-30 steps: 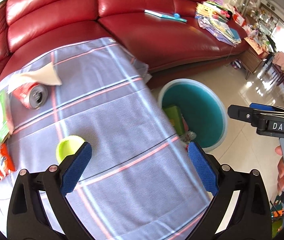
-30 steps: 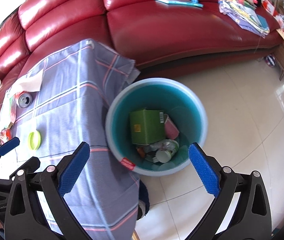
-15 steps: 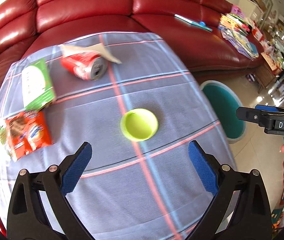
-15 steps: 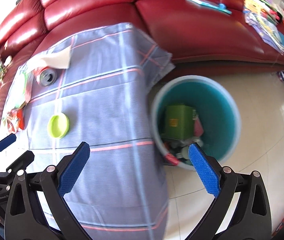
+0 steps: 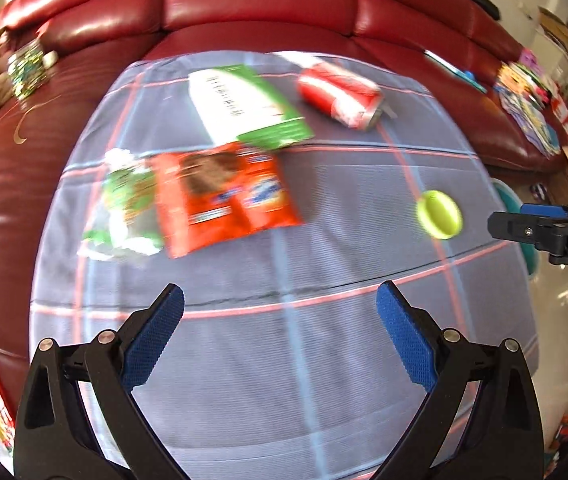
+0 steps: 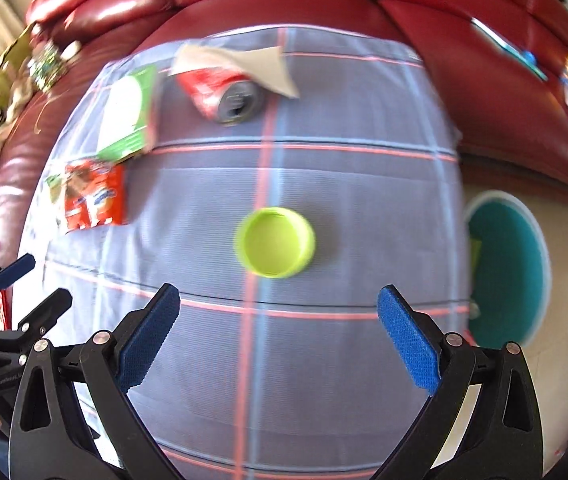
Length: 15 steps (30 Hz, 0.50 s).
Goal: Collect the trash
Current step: 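Move both open tools back over the table toward the snack packets, then grasp the orange Ovaltine wafer packet with the right tool while the left tool grasps the green-printed clear packet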
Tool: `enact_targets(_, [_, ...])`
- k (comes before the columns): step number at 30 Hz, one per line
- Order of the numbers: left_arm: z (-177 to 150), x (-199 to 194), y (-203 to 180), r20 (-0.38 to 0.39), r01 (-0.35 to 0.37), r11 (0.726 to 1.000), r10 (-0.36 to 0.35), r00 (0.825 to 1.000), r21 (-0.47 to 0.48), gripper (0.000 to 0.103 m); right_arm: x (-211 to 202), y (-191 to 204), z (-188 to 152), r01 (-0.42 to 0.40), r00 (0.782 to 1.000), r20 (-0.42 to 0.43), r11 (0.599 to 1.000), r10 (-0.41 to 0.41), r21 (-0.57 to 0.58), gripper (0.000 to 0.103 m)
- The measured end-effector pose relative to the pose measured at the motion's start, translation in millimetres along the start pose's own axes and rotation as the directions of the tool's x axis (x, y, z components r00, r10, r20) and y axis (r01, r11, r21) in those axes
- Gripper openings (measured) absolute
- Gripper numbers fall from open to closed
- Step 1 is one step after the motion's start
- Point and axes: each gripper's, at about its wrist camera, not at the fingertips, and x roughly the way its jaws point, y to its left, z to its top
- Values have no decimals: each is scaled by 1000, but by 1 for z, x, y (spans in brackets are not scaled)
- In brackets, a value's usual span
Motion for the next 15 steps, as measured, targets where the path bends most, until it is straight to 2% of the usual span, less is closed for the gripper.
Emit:
enact_targets(12, [-13, -1, 96, 4, -24, 995, 24, 1000, -92, 93, 34, 103, 23, -43, 997, -62, 992, 35, -119, 99])
enact_targets(15, [-14, 2, 116, -7, -25, 991, 24, 1000, -128, 93, 48, 128, 32, -75, 994, -95, 989, 63, -129, 99])
